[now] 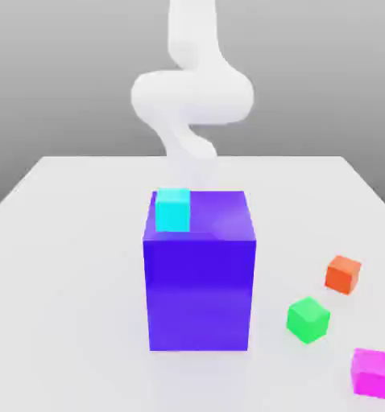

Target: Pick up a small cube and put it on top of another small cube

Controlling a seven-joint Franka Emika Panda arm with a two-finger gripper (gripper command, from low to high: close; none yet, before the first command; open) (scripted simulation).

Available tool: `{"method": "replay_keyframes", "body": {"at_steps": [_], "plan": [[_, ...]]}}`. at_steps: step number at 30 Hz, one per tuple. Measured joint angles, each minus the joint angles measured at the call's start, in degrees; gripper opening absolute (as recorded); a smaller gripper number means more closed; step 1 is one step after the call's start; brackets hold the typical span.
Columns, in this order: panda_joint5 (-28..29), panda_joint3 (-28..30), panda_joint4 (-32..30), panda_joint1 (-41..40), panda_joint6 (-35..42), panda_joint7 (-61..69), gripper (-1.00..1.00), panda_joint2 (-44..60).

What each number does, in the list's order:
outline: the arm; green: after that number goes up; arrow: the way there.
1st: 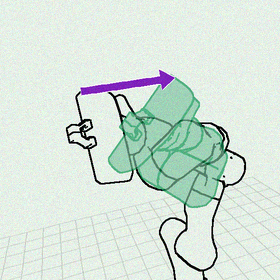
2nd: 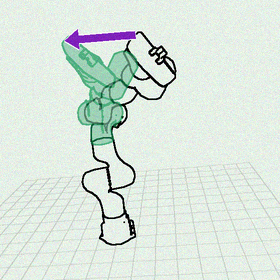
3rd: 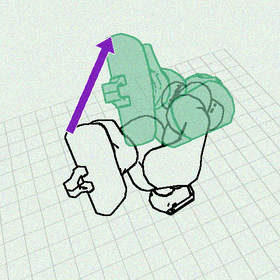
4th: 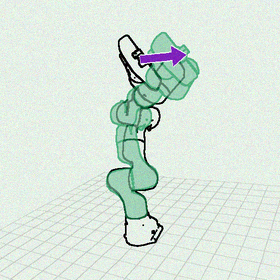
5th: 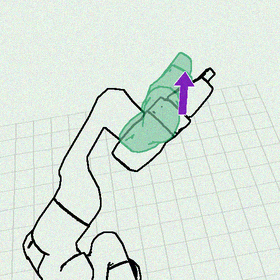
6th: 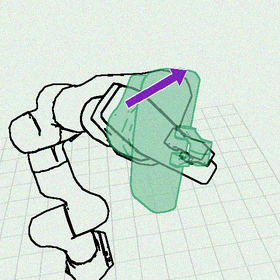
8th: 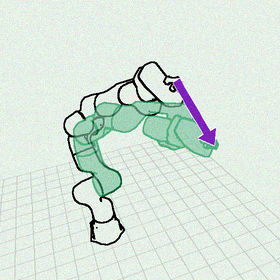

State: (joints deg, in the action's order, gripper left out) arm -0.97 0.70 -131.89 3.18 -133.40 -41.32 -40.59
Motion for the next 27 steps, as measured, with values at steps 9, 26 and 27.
{"method": "replay_keyframes", "body": {"at_steps": [9,26,27], "plan": [[-3.9,1.0,-0.4,10.2,-6.0,16.6,0.0,19.1],[-0.1,-4.3,-1.4,22.0,-17.4,39.6,0.0,54.1],[1.1,-4.4,-1.4,22.7,-18.1,40.3,0.0,56.1]]}}
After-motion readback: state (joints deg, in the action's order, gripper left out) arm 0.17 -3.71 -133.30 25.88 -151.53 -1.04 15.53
